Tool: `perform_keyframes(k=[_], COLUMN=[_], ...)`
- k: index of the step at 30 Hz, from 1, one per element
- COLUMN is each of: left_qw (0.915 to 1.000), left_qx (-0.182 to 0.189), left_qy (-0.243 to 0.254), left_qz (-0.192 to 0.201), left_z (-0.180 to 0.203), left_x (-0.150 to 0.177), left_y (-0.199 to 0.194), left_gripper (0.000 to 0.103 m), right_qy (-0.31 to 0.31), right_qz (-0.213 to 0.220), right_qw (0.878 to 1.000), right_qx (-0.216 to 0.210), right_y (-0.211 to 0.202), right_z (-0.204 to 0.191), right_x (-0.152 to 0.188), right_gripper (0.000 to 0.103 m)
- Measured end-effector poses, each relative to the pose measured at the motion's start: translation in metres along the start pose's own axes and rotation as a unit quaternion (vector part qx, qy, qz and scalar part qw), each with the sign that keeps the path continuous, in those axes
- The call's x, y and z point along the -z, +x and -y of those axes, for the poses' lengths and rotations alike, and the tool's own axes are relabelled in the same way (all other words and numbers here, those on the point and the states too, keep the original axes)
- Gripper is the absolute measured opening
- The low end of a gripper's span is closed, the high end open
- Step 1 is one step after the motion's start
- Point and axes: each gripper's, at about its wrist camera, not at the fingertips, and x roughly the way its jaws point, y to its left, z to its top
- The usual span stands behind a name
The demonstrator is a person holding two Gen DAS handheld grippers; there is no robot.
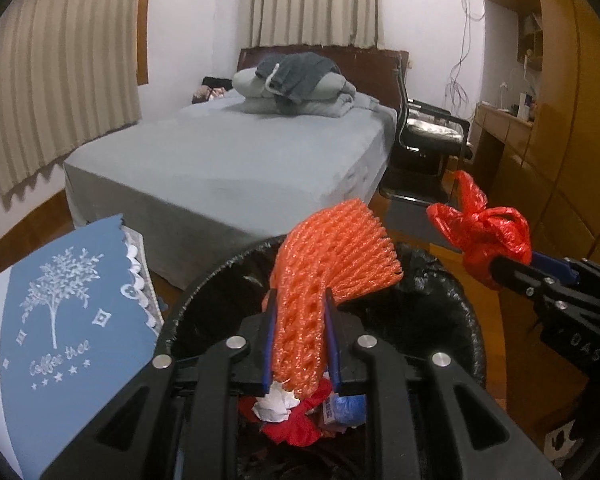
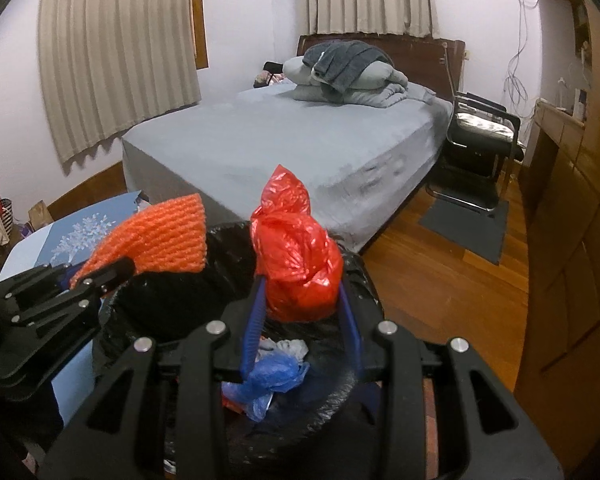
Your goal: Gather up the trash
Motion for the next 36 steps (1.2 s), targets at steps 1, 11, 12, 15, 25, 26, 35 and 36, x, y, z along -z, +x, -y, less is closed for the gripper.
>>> perform_keyframes(k=[1,11,12,15,25,26,35,36], left_qw=[1.0000,0.9990,0.9989,0.9983,0.9983,0.9984,0.9983,0.9981], left_qx=[0.000,0.019,0.022,0.027,0.001,-0.002,-0.038,-0.044], left_qy=[-0.001,-0.023,-0.025,-0.036,-0.048,-0.048,-0.043,-0.043], left_qz=[-0.003,-0.032,-0.033,-0.037,-0.031,-0.029,-0.009,-0.008], left_z=[-0.001,-0.014,-0.016,-0.023,-0.045,-0.047,-0.060,-0.061], left_x=[0.000,0.005,0.005,0.006,0.007,0.007,0.004,0.003], left_y=[0.003,0.023,0.023,0.024,0.010,0.007,-0.027,-0.032], left_gripper=[0.020,0.027,0.030,0.045,0.076,0.079,0.097,0.097], right_qy=[0.001,-0.004,-0.005,-0.005,0.003,0.002,-0.005,-0.004], right_qz=[-0.003,-0.022,-0.025,-0.027,-0.018,-0.015,-0.014,-0.013], right_qw=[1.000,1.000,1.000,1.000,1.000,1.000,1.000,0.999], right_qx=[-0.001,-0.008,-0.008,-0.010,-0.006,-0.006,-0.028,-0.030], right_y=[0.002,0.018,0.020,0.023,0.017,0.015,-0.004,-0.006], right_z=[0.000,-0.007,-0.008,-0.009,-0.012,-0.013,-0.026,-0.028], right_x=[0.001,0.003,0.003,0.003,-0.001,-0.003,-0.016,-0.017], right_gripper=[0.034,0.039,0.040,0.050,0.084,0.087,0.098,0.098])
